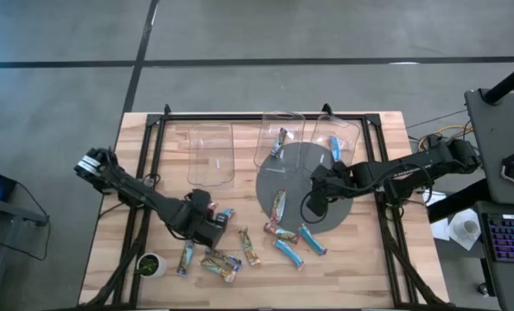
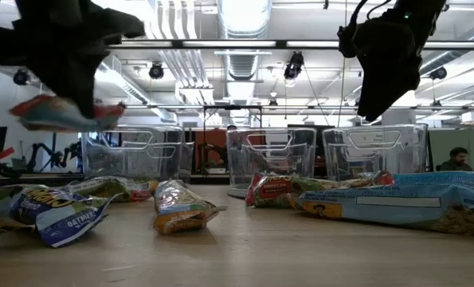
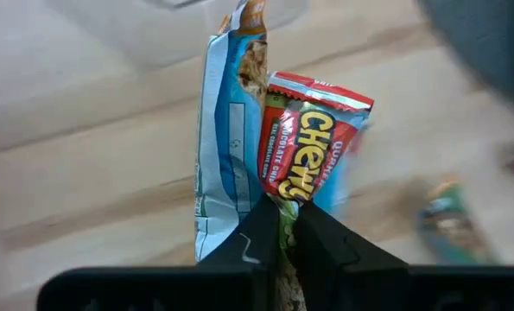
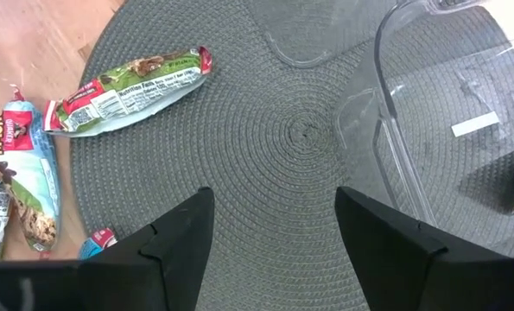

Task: Pick and place Granola Bars by type
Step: Put the red granola bar into the left transparent bin

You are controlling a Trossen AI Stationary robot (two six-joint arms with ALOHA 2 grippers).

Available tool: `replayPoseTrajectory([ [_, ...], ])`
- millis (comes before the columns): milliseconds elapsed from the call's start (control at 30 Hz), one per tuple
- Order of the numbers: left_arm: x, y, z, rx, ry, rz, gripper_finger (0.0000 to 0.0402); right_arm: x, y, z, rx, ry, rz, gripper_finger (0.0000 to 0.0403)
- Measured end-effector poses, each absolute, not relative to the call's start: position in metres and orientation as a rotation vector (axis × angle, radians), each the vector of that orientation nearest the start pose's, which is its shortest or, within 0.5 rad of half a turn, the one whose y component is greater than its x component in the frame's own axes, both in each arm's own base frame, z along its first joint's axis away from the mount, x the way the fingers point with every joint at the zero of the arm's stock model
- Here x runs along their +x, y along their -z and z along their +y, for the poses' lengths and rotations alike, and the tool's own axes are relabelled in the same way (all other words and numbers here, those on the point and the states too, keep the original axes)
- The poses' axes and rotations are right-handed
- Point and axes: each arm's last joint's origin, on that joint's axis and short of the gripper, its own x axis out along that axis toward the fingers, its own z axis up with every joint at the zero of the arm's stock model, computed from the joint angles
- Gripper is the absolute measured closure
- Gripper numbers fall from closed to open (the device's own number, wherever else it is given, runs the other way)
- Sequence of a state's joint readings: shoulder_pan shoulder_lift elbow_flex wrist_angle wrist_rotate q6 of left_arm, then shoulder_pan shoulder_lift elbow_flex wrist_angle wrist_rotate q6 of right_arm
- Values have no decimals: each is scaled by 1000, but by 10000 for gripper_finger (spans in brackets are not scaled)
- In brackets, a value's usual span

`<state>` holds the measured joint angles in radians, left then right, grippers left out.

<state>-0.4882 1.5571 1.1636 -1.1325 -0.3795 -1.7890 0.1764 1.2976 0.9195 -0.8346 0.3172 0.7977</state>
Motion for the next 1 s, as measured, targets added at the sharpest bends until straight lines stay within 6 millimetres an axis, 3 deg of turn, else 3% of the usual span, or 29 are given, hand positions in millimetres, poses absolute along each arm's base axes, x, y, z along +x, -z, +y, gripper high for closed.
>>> replayPoseTrajectory([
  [233,234,-211,-118,-903,-1066,1062,369,230,-234,32,390,573,1038,172],
  [633,234,-209,-120,-913,-1057,1050,281,227,-227,31,374,585,1054,172],
  [800,241,-205,-123,-947,-1017,983,274,224,-221,30,366,593,1073,172],
  [1000,247,-184,-122,-955,-1025,962,273,223,-217,30,371,602,1081,174],
])
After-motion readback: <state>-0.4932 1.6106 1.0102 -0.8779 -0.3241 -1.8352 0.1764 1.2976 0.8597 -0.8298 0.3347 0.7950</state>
